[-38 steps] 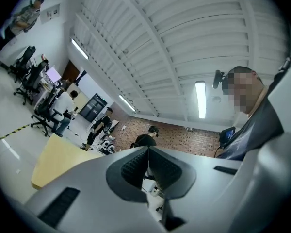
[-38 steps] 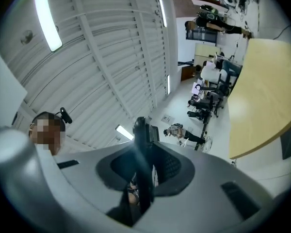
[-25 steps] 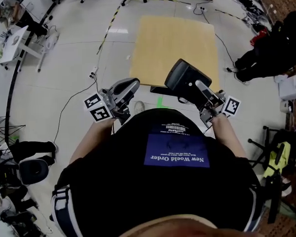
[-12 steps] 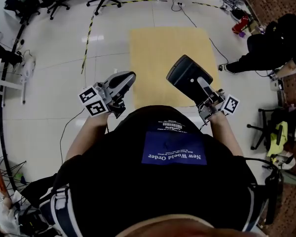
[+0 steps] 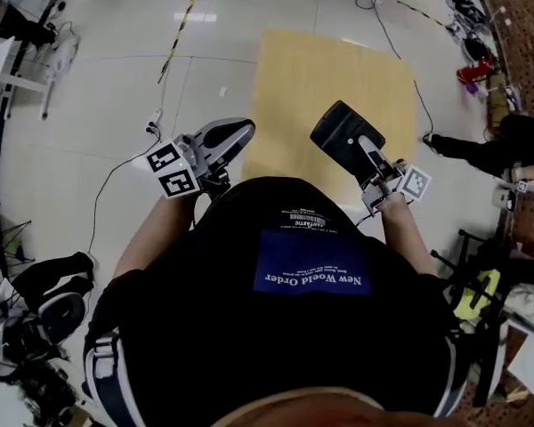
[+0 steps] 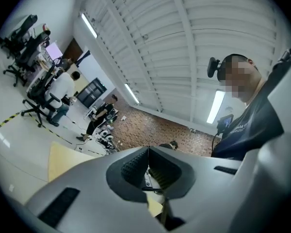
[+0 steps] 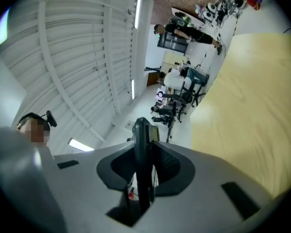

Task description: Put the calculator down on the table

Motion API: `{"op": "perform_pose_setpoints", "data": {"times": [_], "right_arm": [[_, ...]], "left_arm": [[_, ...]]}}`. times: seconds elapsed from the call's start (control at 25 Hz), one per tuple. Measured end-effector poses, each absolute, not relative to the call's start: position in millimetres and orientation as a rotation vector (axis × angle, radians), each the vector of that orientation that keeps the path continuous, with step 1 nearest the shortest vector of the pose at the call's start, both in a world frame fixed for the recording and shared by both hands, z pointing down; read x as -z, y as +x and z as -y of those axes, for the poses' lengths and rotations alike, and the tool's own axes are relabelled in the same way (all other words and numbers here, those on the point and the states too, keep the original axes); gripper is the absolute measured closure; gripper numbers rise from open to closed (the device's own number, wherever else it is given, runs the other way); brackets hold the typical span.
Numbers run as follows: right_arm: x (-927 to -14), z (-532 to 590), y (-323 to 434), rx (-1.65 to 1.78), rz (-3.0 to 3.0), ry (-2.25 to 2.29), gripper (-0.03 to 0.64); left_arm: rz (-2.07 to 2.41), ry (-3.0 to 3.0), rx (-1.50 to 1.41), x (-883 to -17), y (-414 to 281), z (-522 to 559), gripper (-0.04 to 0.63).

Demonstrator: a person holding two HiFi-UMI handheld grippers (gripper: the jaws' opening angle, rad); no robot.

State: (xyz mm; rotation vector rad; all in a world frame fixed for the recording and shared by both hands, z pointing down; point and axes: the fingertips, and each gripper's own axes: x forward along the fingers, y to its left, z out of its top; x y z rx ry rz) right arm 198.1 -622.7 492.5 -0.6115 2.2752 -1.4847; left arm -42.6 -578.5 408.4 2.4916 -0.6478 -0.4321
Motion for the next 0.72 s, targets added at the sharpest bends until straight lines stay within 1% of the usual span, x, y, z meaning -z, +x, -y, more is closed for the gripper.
{"op": "perform_pose_setpoints", "data": {"times": [0.24, 0.4, 0.72], "right_arm": [[-551.9, 694.7, 133.7, 1.732, -2.438, -0.460, 0.560], [-597.2, 730.4, 75.9, 1.799, -2.543, -0.405, 0.560], [-675.9, 746.7, -23.3, 2.010, -2.620, -0.451, 0.560]], "left_arm": [[0.876, 2.326, 0.428, -416.1, -66.4, 571.3, 0.584], [0.934, 2.286, 0.419, -437.8, -85.0, 565.0, 0.584], [0.941, 2.167, 0.433, -480.5, -140.6, 558.1, 0.584]]}}
